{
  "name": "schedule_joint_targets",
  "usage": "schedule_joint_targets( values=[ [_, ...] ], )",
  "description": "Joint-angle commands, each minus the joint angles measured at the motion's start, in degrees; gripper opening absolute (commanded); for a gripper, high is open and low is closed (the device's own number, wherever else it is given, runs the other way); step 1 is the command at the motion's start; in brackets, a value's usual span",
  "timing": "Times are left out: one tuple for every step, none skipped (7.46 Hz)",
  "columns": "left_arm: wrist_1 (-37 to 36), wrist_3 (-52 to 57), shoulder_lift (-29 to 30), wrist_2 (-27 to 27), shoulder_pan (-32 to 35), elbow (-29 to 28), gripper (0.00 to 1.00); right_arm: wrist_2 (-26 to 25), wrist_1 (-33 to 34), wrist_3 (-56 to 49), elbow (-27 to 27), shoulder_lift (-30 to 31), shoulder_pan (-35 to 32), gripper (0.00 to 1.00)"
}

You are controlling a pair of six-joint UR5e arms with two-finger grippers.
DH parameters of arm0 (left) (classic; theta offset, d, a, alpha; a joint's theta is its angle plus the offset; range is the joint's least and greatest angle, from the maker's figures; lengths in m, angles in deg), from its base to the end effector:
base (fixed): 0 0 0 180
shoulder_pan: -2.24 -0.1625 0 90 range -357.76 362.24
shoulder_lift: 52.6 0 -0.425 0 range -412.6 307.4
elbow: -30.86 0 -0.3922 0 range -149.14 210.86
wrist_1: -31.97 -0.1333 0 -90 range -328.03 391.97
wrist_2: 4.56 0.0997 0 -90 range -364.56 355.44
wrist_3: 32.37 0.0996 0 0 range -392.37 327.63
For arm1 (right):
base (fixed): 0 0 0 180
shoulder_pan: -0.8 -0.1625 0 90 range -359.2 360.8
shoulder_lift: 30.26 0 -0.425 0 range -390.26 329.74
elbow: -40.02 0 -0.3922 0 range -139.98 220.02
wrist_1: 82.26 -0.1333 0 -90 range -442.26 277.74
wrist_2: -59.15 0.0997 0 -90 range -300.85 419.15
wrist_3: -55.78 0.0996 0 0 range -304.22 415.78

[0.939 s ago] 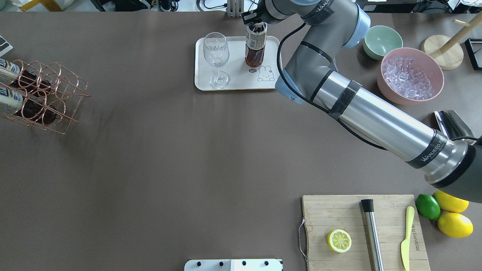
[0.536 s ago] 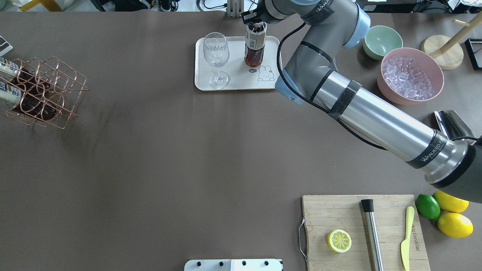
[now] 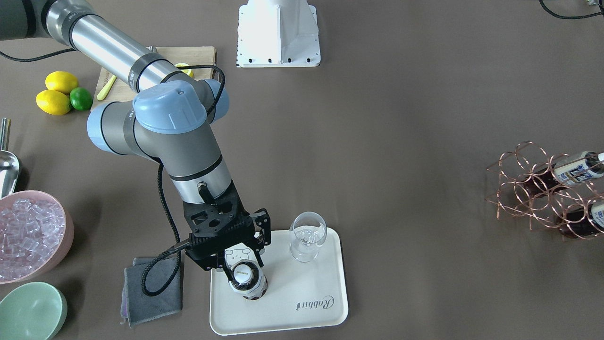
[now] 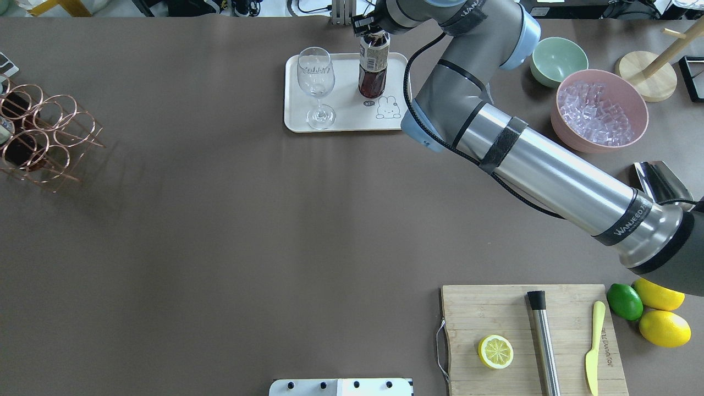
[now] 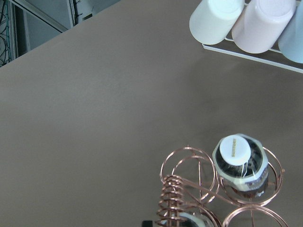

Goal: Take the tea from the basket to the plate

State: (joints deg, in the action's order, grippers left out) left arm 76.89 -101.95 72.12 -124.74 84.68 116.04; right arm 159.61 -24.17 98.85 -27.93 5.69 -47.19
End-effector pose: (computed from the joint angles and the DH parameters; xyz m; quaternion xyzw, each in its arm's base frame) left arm 0.0038 -0.6610 0.4255 -0.2606 0.1222 -0.5225 0.8026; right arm -0.4555 -0.6778 0.1577 0.3360 -0.4133 -0.0404 0.8453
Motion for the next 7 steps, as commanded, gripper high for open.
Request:
schedule_joint_targets(
  values=[
    [-0.01,-0.03,0.53,0.03,0.09,-0.10,0.00,0.26,0.09,0.26,-0.52,-0.01,0.00,0.97],
    [0.08,0.06,0.52,0.90,0.79,-0.10,0.00,0.52,0.26,0.35,-1.74,0.08,-0.09,0.99],
    [-0.01,0.06,0.61,1.00,0.80,-0.10,0.00,0.96,0.61,0.26,-3.93,0.34,-0.17,0.99],
    [-0.01,0.06,0.70,1.61,0.89,-0.19,0.00,3.57,2.18,0.26,-6.04,0.43,-1.91,0.99],
    [-0.01,0.06,0.96,2.40,0.97,-0.27,0.00,7.08,5.33,-0.08,-9.45,1.13,-3.76,0.99],
    [0.08,0.06,1.57,2.93,0.97,-1.41,0.00,8.68,8.41,-0.44,-14.71,3.48,-4.91,0.99],
    [0.52,-0.12,2.62,3.45,0.89,-3.59,0.00,10.87,10.44,-0.70,-19.54,6.38,-6.23,0.99]
  ],
)
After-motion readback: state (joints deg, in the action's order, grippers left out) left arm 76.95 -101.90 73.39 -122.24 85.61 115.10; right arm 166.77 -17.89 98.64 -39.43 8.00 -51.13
